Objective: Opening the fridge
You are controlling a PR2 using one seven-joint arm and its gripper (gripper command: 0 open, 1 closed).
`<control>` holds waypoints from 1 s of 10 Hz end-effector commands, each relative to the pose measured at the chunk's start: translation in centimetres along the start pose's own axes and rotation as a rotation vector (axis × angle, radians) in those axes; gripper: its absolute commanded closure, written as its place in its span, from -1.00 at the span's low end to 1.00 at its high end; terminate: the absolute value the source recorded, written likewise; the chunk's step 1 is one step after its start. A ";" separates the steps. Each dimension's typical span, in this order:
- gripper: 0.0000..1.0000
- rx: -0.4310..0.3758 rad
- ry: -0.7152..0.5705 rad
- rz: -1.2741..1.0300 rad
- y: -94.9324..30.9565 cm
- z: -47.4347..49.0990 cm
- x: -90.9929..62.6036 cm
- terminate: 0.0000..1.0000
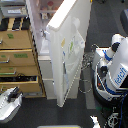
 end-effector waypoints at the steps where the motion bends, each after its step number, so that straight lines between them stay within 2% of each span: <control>1: -1.00 0.196 0.093 0.351 15.8 -21.4 23.4 -1.00; 4: -1.00 0.179 0.030 0.260 3.7 -17.2 31.9 -1.00; 6: -1.00 0.179 -0.033 0.085 -16.6 -9.6 38.3 -1.00; 8: -1.00 0.163 -0.064 -0.018 -28.6 -6.5 40.6 -1.00; 9: -1.00 0.138 -0.096 -0.198 -43.1 -3.4 40.1 -1.00; 10: -1.00 0.123 -0.118 -0.279 -48.6 -2.2 39.4 -1.00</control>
